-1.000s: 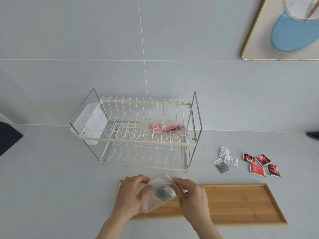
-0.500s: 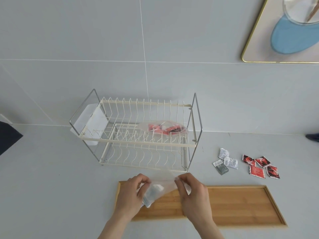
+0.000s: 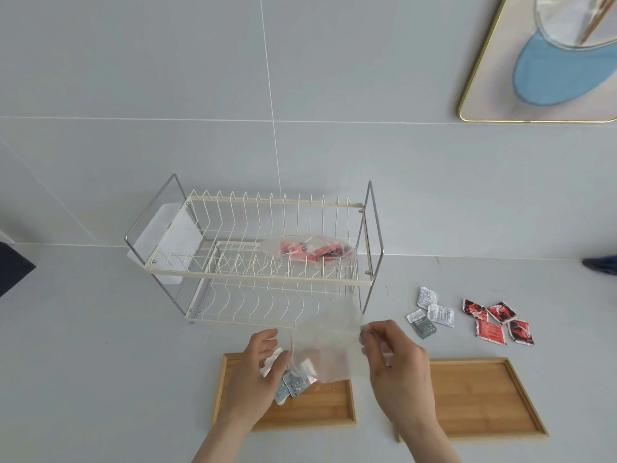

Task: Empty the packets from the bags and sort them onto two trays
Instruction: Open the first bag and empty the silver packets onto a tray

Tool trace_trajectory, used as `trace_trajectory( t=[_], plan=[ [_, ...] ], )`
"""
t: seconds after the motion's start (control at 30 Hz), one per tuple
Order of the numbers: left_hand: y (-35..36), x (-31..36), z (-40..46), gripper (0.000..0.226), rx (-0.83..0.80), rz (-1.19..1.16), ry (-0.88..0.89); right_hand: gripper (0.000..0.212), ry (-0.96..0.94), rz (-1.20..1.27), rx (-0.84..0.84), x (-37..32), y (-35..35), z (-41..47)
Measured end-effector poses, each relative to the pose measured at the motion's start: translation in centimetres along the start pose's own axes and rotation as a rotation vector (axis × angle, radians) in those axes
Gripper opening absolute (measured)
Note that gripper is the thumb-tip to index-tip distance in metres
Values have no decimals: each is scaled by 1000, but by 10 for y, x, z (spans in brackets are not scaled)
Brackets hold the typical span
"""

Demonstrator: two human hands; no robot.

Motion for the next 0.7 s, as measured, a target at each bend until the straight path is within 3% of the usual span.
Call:
trace_trajectory(
  t=[0.1,0.27,0.5,0.7],
  plan=[
    [0,7,-6,56,-39,-282,-189,12,307,362,-105,4,-6,2],
    [-3,-6,-13,90,-121,-484,-408,14,519,597,-291,11,-2,-4],
    [-13,-6,-15,33,-110,-602,-486,14,680,838,-474,11,18,-13],
    [-50,-19,-13,37,76,-625,-438,14,706,783,-458,3,45,-21]
  ],
)
Point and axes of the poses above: each hand's wrist, its own z-axis towards the middle knuckle, its own y-axis out of the palm, x = y × z, the point moved 1 cm from there along z, towards the middle knuckle, and after that the axes turned 10 degrees about y, right-handed, at the moved point
